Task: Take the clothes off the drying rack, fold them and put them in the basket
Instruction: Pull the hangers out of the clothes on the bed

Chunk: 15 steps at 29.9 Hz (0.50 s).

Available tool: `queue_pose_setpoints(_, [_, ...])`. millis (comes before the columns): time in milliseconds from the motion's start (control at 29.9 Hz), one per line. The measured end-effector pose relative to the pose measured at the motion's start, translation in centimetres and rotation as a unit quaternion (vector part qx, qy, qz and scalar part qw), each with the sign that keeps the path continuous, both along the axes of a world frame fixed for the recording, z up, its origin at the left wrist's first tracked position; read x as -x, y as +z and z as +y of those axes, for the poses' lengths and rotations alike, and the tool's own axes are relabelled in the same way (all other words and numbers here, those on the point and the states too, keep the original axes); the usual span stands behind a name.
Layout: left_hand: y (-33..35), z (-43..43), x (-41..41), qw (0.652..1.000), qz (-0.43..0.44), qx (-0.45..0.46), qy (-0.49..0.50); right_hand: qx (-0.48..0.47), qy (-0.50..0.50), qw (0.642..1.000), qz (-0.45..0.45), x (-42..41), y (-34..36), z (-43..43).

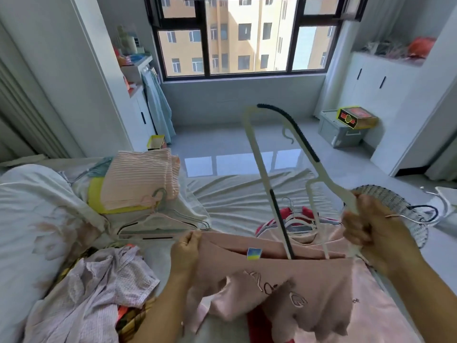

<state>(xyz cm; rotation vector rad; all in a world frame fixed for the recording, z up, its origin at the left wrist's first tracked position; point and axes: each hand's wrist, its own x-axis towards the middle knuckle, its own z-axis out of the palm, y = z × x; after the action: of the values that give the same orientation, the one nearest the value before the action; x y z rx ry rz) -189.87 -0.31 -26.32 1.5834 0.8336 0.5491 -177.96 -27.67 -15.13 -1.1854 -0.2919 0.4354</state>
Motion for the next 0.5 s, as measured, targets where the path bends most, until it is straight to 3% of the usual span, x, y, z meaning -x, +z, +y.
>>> queue_pose_setpoints(167, [2.6,-4.8,-1.1,0.992,-0.035,0.004,-0.122,-0.078,-0.13,0.986,0.075,-1.9,-1.2,1.9])
queue_pose_setpoints(301, [5.3,-6.8,-1.4,0.981,-0.051,-0.012,-0.187,-0.21,-0.221,0.94,0.153,-3.4,-0.6,3.3])
queue_pose_setpoints(401, [6.5,-4.2,-0.4,0.989,-0.071,0.023,-0.128,-0.209,-0.241,0.939,0.126,-4.6,0.0,2.9])
queue_pose_setpoints(501, [7.4,0.6,1.4,0.997,-0.072,0.03,-0.019,-0.139,-0.226,0.961,0.084,-4.7,-0.9,2.8])
